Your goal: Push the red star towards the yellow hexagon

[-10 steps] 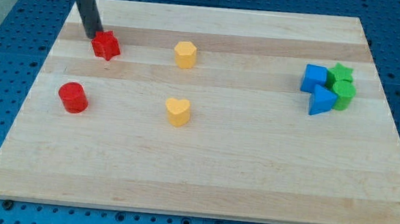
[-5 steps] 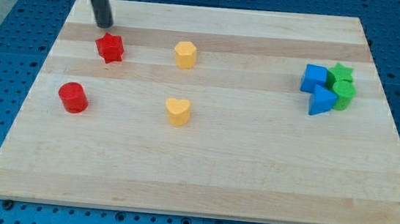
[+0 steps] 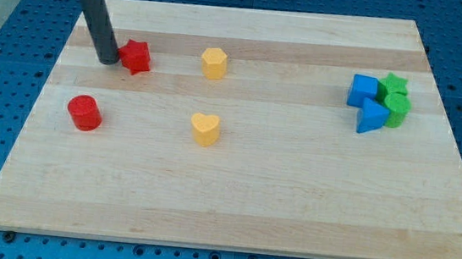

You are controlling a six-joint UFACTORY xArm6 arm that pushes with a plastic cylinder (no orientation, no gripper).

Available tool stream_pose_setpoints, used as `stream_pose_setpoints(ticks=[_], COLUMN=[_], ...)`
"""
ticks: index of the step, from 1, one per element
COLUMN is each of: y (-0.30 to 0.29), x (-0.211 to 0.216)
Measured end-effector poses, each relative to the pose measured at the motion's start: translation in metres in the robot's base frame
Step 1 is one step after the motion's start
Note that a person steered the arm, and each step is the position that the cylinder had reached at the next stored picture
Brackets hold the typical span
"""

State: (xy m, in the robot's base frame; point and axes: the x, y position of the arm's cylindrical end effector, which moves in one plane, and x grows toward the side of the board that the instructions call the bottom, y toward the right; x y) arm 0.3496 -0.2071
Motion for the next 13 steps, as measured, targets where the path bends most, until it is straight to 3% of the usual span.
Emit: stream_pose_setpoints(ticks=[3, 4, 5, 7, 8, 12, 13], y=[0.077, 0.059, -0.003, 0.005, 0.008, 0.127, 0.13], x=[0.03, 0.048, 0.064, 0.006, 0.006, 0.006, 0.012])
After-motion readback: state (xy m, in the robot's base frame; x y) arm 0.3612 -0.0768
